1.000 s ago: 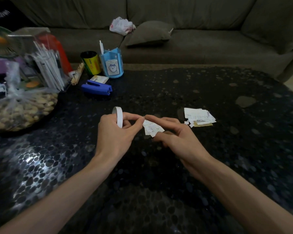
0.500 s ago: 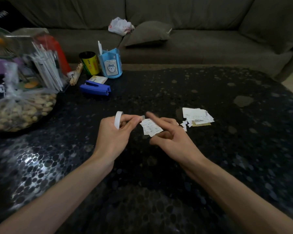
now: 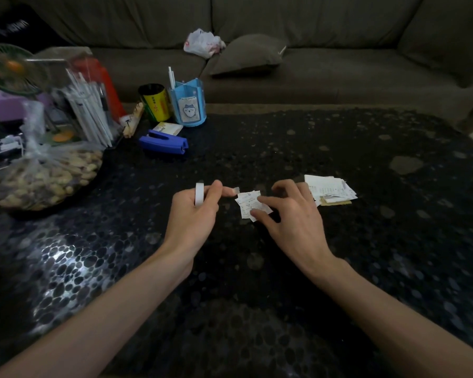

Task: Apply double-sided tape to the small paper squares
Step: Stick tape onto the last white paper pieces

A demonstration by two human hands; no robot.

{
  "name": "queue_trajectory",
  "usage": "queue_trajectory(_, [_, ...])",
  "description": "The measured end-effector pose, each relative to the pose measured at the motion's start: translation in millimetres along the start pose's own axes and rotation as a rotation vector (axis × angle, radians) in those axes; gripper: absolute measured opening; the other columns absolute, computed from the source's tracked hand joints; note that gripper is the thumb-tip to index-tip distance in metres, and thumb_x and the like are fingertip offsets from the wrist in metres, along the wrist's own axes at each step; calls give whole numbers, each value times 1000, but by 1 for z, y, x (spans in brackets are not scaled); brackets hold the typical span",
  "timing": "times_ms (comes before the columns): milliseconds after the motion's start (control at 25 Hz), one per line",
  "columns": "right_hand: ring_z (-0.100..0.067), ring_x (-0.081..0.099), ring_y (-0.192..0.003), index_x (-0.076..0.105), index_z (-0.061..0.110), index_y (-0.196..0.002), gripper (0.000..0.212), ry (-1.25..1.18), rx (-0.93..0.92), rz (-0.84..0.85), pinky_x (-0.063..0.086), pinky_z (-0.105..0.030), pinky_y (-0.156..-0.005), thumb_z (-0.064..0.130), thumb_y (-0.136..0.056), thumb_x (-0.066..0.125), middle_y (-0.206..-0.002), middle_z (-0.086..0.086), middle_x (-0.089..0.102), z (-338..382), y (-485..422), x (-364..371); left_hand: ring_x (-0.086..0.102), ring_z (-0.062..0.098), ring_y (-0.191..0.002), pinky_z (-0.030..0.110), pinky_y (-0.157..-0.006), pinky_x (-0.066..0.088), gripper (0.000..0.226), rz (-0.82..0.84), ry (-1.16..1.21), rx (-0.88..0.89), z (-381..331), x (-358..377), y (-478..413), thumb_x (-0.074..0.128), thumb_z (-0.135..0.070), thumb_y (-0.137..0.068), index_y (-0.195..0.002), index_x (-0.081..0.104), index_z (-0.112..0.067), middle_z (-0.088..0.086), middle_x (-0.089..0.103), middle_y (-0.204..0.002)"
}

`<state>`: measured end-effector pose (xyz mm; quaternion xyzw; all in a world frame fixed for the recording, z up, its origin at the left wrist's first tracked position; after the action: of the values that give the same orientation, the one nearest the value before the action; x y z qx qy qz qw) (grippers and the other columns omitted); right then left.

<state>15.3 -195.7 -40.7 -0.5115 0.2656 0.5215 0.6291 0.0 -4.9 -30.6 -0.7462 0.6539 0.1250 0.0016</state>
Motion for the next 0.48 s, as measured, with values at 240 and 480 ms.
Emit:
queue_trajectory(240, [-27, 53, -114, 82, 21, -109, 30, 90, -45, -20, 52, -44, -90, 44, -92, 75, -122, -3, 68, 5, 1, 4, 60, 18, -66, 60, -93, 50, 33, -40, -14, -28, 0, -5, -2, 53, -35, -107, -93, 81, -26, -21, 51, -48])
queue_trajectory(480, [-22, 52, -109, 84, 25, -101, 18, 25, -75, -56, 48, -39, -85, 38, -92, 76, -111, 2, 71, 3, 2, 3, 43, 4, -50, 24, -59, 34, 32, -28, -6, 4, 0, -6, -4, 54, -33, -107, -92, 81, -26, -17, 47, -48])
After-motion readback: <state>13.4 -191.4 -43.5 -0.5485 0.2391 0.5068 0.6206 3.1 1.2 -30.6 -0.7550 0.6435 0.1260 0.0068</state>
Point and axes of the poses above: each hand's wrist, its own y-axis away from the middle knuckle, its own x-axis out of the palm, z = x × y, the point moved 9 cm from there along -y, towards the middle knuckle
